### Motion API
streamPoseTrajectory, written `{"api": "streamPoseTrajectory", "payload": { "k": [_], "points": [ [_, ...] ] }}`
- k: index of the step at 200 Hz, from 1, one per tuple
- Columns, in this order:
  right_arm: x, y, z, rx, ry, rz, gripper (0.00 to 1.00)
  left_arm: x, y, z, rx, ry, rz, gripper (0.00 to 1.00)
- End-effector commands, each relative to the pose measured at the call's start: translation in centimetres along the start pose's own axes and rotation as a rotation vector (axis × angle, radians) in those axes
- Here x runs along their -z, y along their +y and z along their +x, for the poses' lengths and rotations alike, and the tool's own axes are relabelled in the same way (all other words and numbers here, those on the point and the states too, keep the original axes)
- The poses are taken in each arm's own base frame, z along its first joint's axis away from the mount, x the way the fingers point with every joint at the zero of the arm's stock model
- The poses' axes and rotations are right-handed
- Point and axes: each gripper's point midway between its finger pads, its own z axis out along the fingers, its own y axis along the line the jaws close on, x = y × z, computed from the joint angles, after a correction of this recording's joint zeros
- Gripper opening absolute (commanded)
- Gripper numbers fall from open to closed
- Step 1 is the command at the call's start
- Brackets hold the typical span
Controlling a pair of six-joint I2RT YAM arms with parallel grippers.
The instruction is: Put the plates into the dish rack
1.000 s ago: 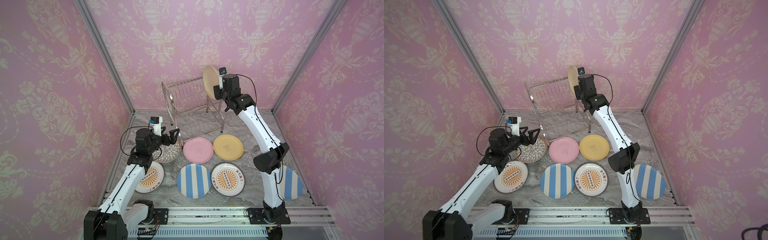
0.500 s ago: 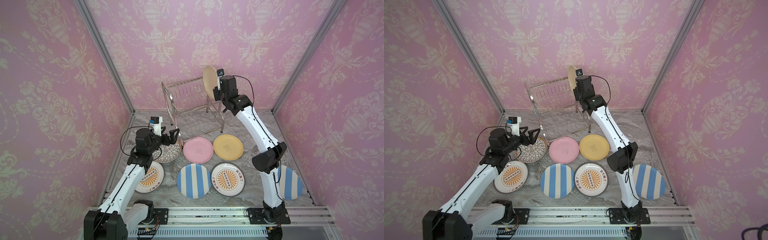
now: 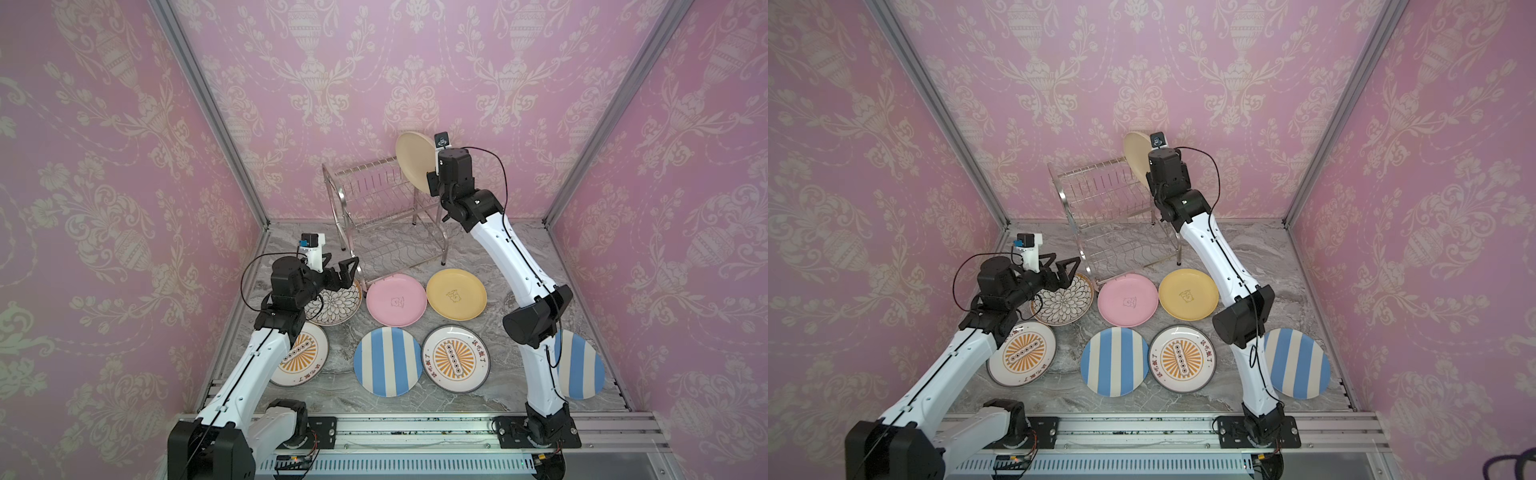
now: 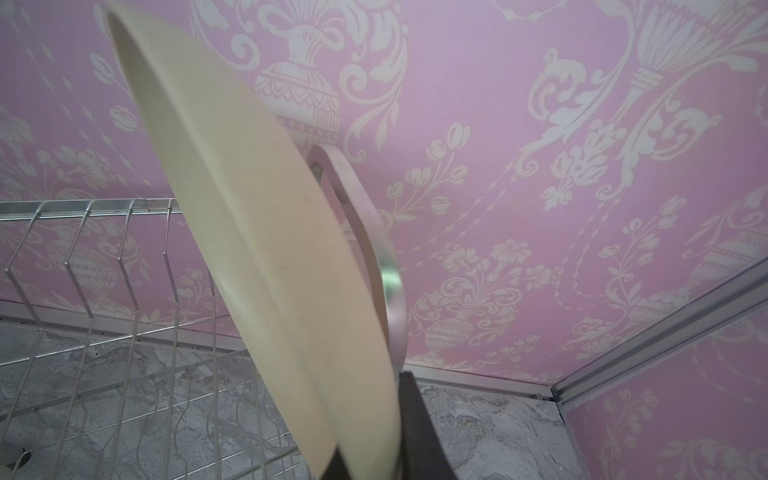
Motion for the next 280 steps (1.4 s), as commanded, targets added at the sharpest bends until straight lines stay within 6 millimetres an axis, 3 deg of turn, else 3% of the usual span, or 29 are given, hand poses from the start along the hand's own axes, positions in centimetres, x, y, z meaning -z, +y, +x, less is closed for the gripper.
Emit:
{"api": "streamPoseTrajectory", "payload": {
  "k": [1, 39, 80, 106, 208, 280],
  "points": [
    [1.2, -0.4, -2.1, -0.014, -0.052, 0.008, 0.03, 0.1, -0.3, -0.4, -0.035, -0.006, -0.001, 0.99],
    [1.4, -1.4, -2.5, -0.024, -0.061, 0.070, 0.00, 0.2, -0.2, -0.3, -0.034, -0.007, -0.001, 0.99],
    [2.8, -2.1, -5.5, -0.007, -0.162, 0.209, 0.00, 0.1, -0.3, -0.4, -0.030, -0.004, 0.002, 0.99],
    [3.0, -2.2, -6.0, -0.002, -0.172, 0.259, 0.00, 0.2, -0.4, -0.6, -0.032, -0.012, 0.005, 0.99],
    [1.1, -2.0, -3.7, -0.037, -0.123, 0.260, 0.00, 0.0, -0.3, -0.3, -0.028, -0.005, 0.009, 0.99],
    [-0.4, -0.8, -1.8, -0.058, -0.087, 0.220, 0.00, -0.2, -0.4, -0.3, -0.024, 0.000, 0.016, 0.99]
  ]
}}
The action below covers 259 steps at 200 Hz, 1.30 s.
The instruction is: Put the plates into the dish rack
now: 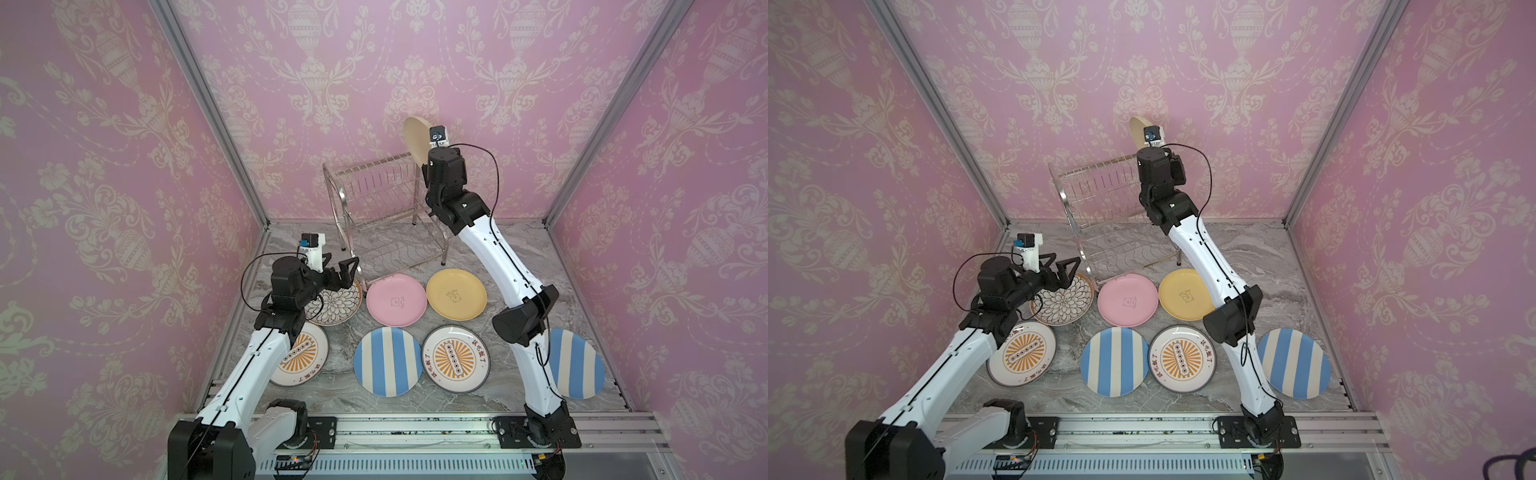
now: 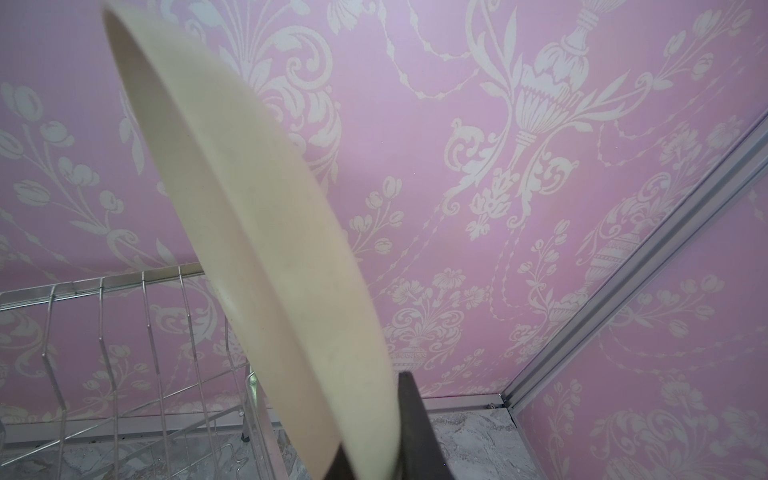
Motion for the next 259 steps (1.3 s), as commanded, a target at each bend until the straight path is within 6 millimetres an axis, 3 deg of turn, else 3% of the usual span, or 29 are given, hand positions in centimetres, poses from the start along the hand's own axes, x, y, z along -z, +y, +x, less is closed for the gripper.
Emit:
{"api": "streamPoseTrajectory", "payload": {
  "k": [1, 110, 151, 218, 259],
  "points": [
    [-0.8, 0.7, 0.8, -0.039, 0.006, -0.004, 0.00, -0.2, -0.4, -0.3, -0.024, -0.001, 0.016, 0.99],
    [-1.6, 1.4, 2.9, -0.010, 0.046, 0.024, 0.00, -0.2, -0.4, -0.2, -0.022, 0.003, 0.016, 0.99],
    [-1.7, 1.5, 3.3, -0.007, 0.056, 0.020, 0.18, -0.2, -0.4, -0.2, -0.023, 0.004, 0.016, 0.99],
    [-1.3, 0.8, 2.1, 0.002, 0.033, 0.021, 0.26, -0.3, -0.2, -0.1, -0.023, 0.004, 0.011, 0.99],
    [-1.0, 0.2, 1.3, 0.014, 0.021, 0.023, 0.41, -0.3, -0.3, -0.1, -0.023, 0.006, 0.012, 0.99]
  ]
}}
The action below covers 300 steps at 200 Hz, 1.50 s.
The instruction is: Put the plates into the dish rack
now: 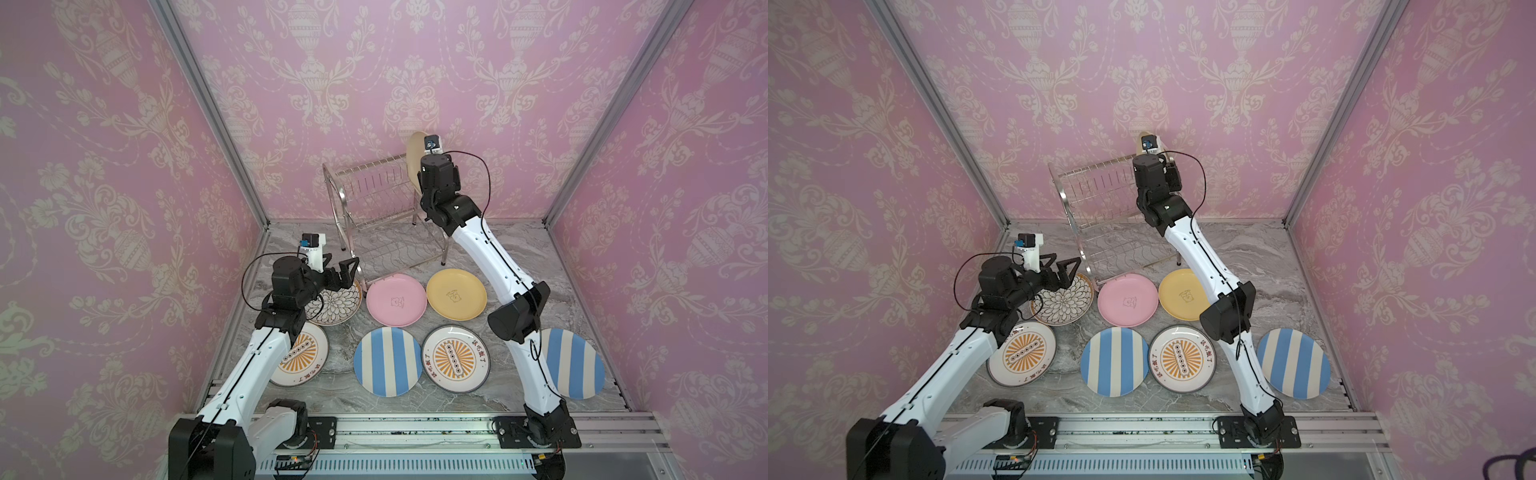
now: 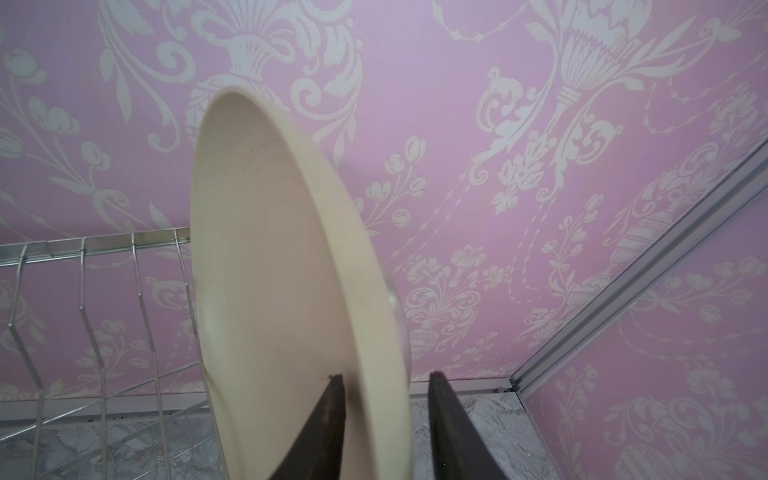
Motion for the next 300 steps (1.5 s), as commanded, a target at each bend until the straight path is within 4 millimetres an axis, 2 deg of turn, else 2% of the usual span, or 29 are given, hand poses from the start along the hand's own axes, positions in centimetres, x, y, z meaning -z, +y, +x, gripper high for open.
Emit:
{"api": "streamPoseTrajectory", "payload": {
  "k": [1, 39, 91, 107, 145, 170, 193, 215, 218, 227, 235, 242, 243, 264, 281, 300],
  "points": [
    [0.5, -1.7, -1.4, -0.012, -0.022, 0.025, 0.42, -0.1, -0.4, -0.4, -0.027, -0.004, 0.013, 0.99],
    [1.2, -2.2, -1.7, -0.012, -0.016, 0.004, 0.58, -0.1, -0.5, -0.5, -0.027, -0.006, 0.015, 0.99],
    [3.1, -1.7, -2.0, -0.088, 0.022, -0.156, 0.84, 0.2, -0.5, -0.7, -0.027, -0.010, 0.008, 0.99],
    [3.7, -1.8, -2.0, -0.103, 0.034, -0.187, 0.89, 0.3, -0.5, -0.7, -0.031, -0.015, 0.003, 0.99],
    [4.3, -3.0, -2.1, -0.103, 0.048, -0.187, 0.96, 0.4, -0.5, -0.8, -0.033, -0.018, 0.004, 0.99],
    [5.4, -4.0, -2.9, -0.118, 0.041, -0.216, 0.98, 0.4, -0.5, -0.8, -0.030, -0.017, -0.001, 0.99],
    [7.5, -5.0, -3.6, -0.144, 0.038, -0.283, 0.98, 0.4, -0.1, -0.9, -0.031, -0.017, -0.022, 0.99],
    [10.3, -7.0, -3.1, -0.180, 0.037, -0.329, 0.98, 0.5, 0.3, -1.1, -0.037, -0.018, -0.047, 0.99],
    [10.4, -6.9, -2.3, -0.177, 0.050, -0.333, 0.98, 0.5, 0.3, -1.1, -0.037, -0.018, -0.050, 0.99],
    [11.9, -8.8, -1.9, -0.199, 0.046, -0.328, 0.98, 0.4, 0.4, -1.1, -0.036, -0.019, -0.054, 0.99],
    [12.7, -9.6, -0.4, -0.199, 0.073, -0.322, 0.98, 0.4, 0.5, -1.0, -0.033, -0.019, -0.057, 0.99],
    [13.9, -11.3, 0.1, -0.215, 0.079, -0.313, 0.97, 0.4, 0.5, -1.1, -0.032, -0.021, -0.057, 0.99],
    [13.8, -11.2, 0.8, -0.208, 0.092, -0.313, 0.97, 0.3, 0.6, -1.0, -0.029, -0.018, -0.058, 0.99],
    [16.4, -14.2, 4.6, -0.239, 0.152, -0.306, 0.93, 0.1, 0.8, -0.9, -0.020, -0.014, -0.064, 0.99],
    [18.0, -15.8, 9.7, -0.286, 0.249, -0.309, 0.90, -0.2, 1.4, -0.8, -0.007, -0.010, -0.088, 0.99],
    [19.0, -16.6, 17.2, -0.351, 0.402, -0.321, 0.85, -0.4, 1.9, -0.8, 0.011, -0.014, -0.113, 0.99]
  ]
}}
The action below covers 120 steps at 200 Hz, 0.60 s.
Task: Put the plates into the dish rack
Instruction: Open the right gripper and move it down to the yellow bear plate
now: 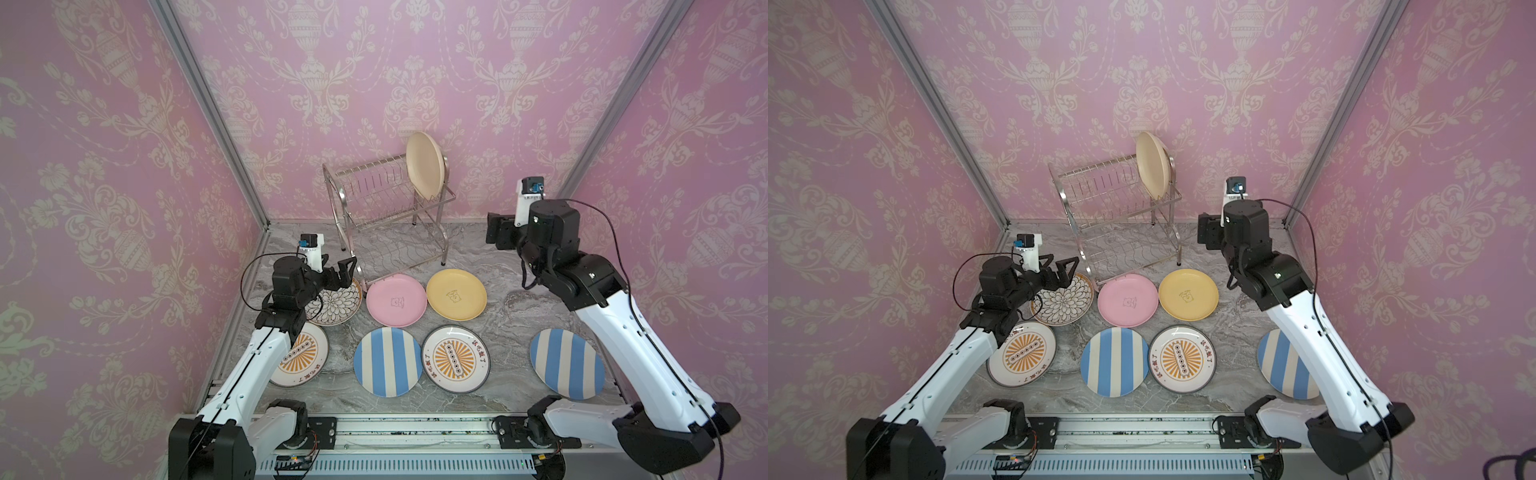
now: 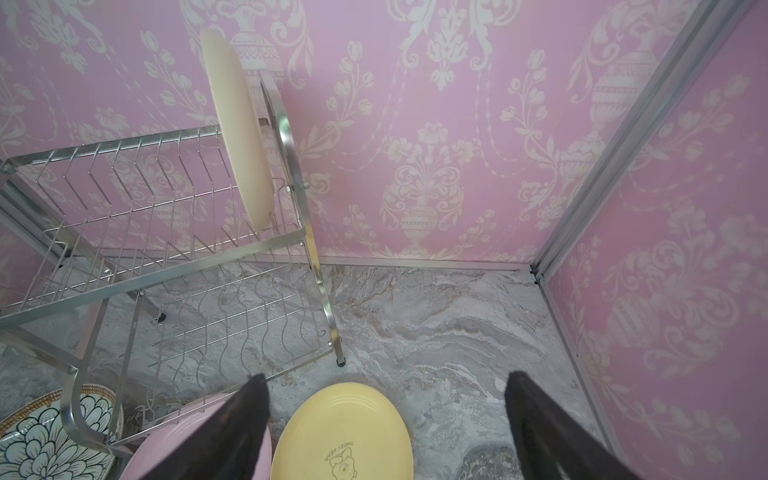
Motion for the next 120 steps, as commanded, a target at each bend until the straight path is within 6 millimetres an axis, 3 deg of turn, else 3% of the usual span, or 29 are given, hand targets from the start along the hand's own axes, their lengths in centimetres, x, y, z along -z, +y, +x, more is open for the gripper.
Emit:
{"api": "streamPoseTrajectory", "payload": {
  "k": [1, 15, 33, 72, 120],
  "points": [
    [-0.7, -1.6, 8.8, -0.117, 0.212, -0.024, 0.85, -0.3, 0.6, -1.0, 0.007, -0.020, -0.045, 0.99],
    [-0.9, -2.9, 14.4, -0.154, 0.326, -0.018, 0.82, -0.4, 0.9, -1.1, 0.020, -0.030, -0.054, 0.99],
    [-0.7, -3.1, 18.1, -0.204, 0.386, -0.054, 0.80, -0.4, 1.0, -1.2, 0.033, -0.035, -0.061, 0.99],
    [-2.3, -2.5, 23.0, -0.364, 0.459, -0.153, 0.79, 0.3, 0.9, -2.1, 0.087, -0.058, -0.059, 0.99],
    [-6.0, -1.4, 26.9, -0.500, 0.548, -0.252, 0.73, 0.7, 0.8, -2.4, 0.100, -0.069, -0.058, 0.99]
  ]
}}
